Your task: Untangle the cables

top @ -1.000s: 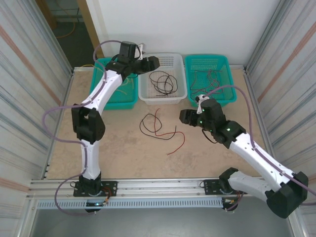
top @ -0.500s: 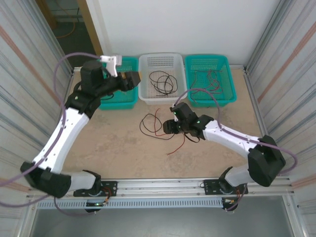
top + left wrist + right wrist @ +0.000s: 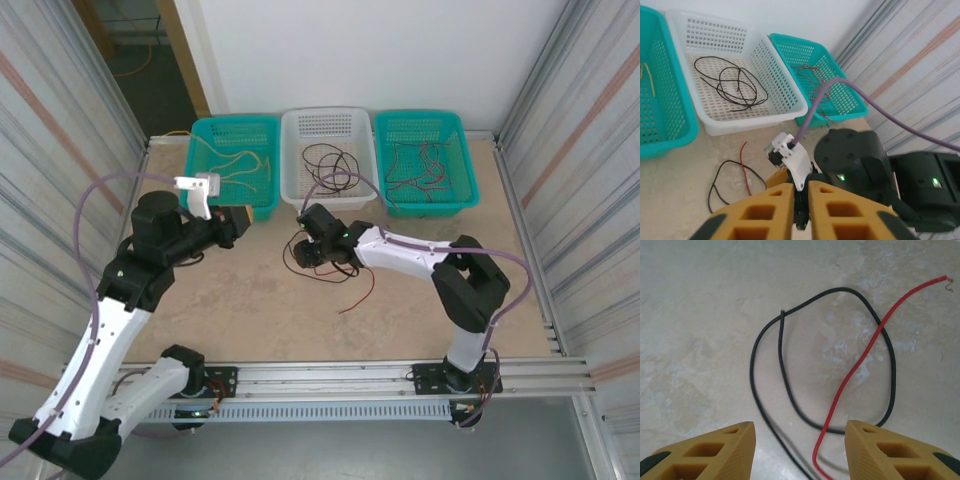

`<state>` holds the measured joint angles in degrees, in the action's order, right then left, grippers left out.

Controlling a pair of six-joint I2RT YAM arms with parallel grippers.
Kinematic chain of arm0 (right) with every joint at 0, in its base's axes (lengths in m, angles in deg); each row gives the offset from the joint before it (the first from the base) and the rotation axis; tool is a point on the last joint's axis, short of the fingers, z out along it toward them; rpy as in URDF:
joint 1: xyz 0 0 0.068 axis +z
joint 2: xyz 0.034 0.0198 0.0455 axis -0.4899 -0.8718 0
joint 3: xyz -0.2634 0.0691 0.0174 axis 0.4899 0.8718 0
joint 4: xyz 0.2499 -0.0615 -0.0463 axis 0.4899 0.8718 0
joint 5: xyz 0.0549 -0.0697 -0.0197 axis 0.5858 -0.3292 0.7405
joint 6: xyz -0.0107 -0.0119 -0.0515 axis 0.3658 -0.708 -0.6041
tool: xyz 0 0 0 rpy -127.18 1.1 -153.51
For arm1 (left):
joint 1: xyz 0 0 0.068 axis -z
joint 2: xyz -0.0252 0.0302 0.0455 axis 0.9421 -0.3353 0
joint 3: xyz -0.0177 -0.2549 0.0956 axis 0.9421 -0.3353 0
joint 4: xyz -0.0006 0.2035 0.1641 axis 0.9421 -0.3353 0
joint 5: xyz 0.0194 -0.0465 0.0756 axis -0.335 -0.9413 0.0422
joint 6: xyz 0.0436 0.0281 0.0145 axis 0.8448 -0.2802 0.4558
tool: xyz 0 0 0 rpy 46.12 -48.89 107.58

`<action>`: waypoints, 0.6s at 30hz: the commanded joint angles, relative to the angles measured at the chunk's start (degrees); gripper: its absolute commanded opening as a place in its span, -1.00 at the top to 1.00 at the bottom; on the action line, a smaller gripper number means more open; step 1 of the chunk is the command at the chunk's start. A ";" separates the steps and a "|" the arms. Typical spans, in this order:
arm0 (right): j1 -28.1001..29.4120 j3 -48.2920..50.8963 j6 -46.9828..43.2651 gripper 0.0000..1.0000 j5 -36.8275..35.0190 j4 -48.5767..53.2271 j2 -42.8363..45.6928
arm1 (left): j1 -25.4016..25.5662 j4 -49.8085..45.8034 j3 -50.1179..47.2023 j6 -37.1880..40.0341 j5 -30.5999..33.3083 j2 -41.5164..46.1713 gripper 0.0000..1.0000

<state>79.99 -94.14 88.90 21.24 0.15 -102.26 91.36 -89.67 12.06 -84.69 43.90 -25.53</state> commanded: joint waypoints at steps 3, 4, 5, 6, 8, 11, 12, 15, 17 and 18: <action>0.77 -8.55 -2.59 0.05 -2.69 0.96 -8.11 | -0.47 -2.59 -2.31 -0.48 2.28 2.57 1.00; 0.67 -9.24 -2.53 0.04 -3.49 0.42 -9.21 | -0.47 -2.32 -2.83 -0.76 2.37 3.17 1.00; 0.61 -9.82 -2.30 0.04 -4.05 0.11 -10.26 | -0.47 -2.27 -3.24 -0.84 2.37 3.49 1.00; 0.24 -10.80 -1.95 0.05 -4.12 0.13 -11.53 | -0.47 -2.40 -3.59 -1.02 2.63 3.74 1.00; -0.12 -12.70 -1.58 0.10 -3.45 0.49 -13.69 | -0.47 -2.84 -4.13 -1.26 3.02 4.02 1.00; -0.16 -14.45 -1.84 0.17 -3.13 0.75 -16.27 | -0.49 -3.48 -4.59 -1.56 3.54 4.84 1.00; -0.12 -14.80 -1.83 0.17 -2.89 0.85 -16.94 | -0.51 -3.73 -4.59 -1.45 3.79 5.15 1.00; -0.03 -15.34 -1.92 0.19 -3.09 1.01 -18.53 | -0.55 -4.51 -4.50 -0.93 4.70 6.26 1.00; 0.10 -15.71 -1.96 0.25 -3.18 1.27 -19.33 | -0.62 -4.65 -4.59 -0.80 4.92 6.59 1.00; 0.23 -15.88 -1.98 0.28 -3.27 1.42 -19.66 | -0.64 -4.73 -4.65 -0.71 4.90 6.76 1.00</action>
<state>80.05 -108.13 87.42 18.75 0.61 -120.09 91.36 -93.85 7.65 -85.65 47.63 -19.82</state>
